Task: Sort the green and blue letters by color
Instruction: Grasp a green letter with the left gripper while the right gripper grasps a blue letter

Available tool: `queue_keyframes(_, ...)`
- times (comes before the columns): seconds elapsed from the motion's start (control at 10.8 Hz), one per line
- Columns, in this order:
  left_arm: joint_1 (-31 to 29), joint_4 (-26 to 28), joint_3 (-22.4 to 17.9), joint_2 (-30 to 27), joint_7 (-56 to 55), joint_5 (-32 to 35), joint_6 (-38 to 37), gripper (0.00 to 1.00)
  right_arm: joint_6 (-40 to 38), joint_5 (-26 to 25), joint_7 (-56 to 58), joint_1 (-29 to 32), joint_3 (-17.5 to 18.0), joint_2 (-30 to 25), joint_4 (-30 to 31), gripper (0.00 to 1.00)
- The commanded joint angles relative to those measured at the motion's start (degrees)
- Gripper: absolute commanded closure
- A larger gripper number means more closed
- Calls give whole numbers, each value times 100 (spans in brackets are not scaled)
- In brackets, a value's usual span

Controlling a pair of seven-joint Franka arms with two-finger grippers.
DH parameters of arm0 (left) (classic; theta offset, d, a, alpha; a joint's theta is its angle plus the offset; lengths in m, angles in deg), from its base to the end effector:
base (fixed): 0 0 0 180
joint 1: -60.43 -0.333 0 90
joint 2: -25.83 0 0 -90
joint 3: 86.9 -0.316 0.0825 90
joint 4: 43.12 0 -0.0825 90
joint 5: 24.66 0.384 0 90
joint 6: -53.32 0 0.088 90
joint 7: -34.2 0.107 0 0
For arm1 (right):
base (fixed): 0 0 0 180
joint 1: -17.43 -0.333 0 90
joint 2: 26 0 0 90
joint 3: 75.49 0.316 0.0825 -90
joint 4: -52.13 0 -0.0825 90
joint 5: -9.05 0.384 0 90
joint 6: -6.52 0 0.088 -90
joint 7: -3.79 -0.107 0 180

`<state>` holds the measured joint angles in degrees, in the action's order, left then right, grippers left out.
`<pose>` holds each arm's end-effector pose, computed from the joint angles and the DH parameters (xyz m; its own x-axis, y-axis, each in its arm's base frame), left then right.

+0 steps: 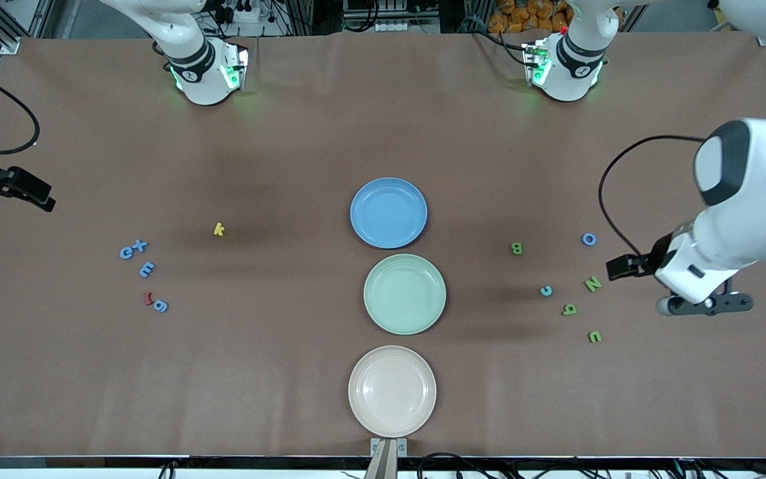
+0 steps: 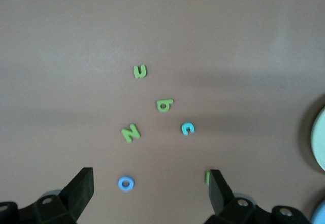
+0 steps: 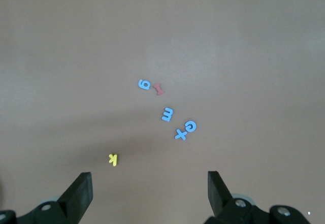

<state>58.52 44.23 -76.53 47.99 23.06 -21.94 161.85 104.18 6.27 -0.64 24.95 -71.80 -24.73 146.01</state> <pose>0.6661 -0.0794 0.4390 0.9989 0.0440 -0.0149 0.0443 -0.9988 0.0206 0.5703 -0.0431 0.5919 0.9894 -0.1372 0.0472 -0.1392 -0.9893 0.0434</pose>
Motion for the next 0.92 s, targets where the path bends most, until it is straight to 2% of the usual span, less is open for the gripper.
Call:
queue_keyframes(0.0,68,580,0,297,-152,490,1018,0,761,93,-197,371,27,-233,945,0)
queue_keyframes(0.09,77,677,-8,420,-160,527,1221,0,1059,93,-529,477,27,-224,1235,0)
queue_keyframes(0.28,77,670,-9,762,-160,702,1503,0,1935,67,-2193,531,18,-198,1990,0)
queue_keyframes(0.65,59,670,-35,1229,-187,773,1996,0,3071,110,-4657,733,1,4,2660,0)
queue_keyframes(0.83,68,670,-52,1387,-195,782,2146,0,3792,146,-5443,803,-8,232,3099,0)
